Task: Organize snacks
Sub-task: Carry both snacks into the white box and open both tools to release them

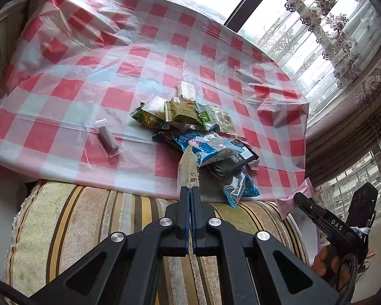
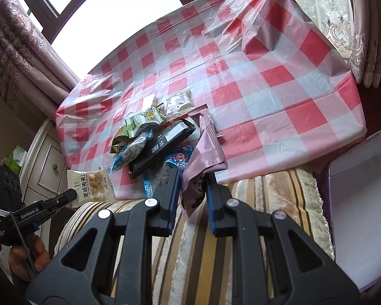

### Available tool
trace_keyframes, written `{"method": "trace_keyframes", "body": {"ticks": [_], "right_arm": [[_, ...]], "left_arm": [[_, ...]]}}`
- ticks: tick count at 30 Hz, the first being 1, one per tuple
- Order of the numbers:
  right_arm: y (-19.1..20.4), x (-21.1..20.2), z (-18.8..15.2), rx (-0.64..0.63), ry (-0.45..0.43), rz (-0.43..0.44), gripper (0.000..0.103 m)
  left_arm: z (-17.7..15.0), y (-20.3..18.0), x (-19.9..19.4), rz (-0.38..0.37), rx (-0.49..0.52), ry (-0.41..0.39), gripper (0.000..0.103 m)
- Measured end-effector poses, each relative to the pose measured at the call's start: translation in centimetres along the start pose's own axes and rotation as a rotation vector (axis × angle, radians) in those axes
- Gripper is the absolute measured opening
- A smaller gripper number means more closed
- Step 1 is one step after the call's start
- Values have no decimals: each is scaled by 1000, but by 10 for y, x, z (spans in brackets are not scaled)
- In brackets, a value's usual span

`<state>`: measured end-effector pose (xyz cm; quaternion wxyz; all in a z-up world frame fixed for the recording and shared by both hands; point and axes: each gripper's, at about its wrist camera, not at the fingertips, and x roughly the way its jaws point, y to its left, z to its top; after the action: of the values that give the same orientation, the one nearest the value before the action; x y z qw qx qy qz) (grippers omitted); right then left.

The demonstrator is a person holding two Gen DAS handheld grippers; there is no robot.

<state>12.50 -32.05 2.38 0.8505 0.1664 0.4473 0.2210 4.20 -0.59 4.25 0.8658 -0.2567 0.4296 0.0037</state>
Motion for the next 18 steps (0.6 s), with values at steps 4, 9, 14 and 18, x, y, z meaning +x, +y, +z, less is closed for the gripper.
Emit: {"method": "trace_keyframes", "body": {"ticks": [4, 9, 14, 18], "right_arm": [[-10, -11, -1, 22, -17, -1, 23], [-34, -29, 0, 68, -50, -38, 23], [-72, -48, -2, 138, -80, -105, 23], [-102, -61, -6, 197, -95, -164, 23]], "left_arm": [[4, -24, -12, -31, 51, -19, 1], [6, -66, -3, -109, 141, 10, 1], [-1, -124, 22, -242, 263, 70, 1], [-15, -167, 51, -350, 328, 159, 1]]}}
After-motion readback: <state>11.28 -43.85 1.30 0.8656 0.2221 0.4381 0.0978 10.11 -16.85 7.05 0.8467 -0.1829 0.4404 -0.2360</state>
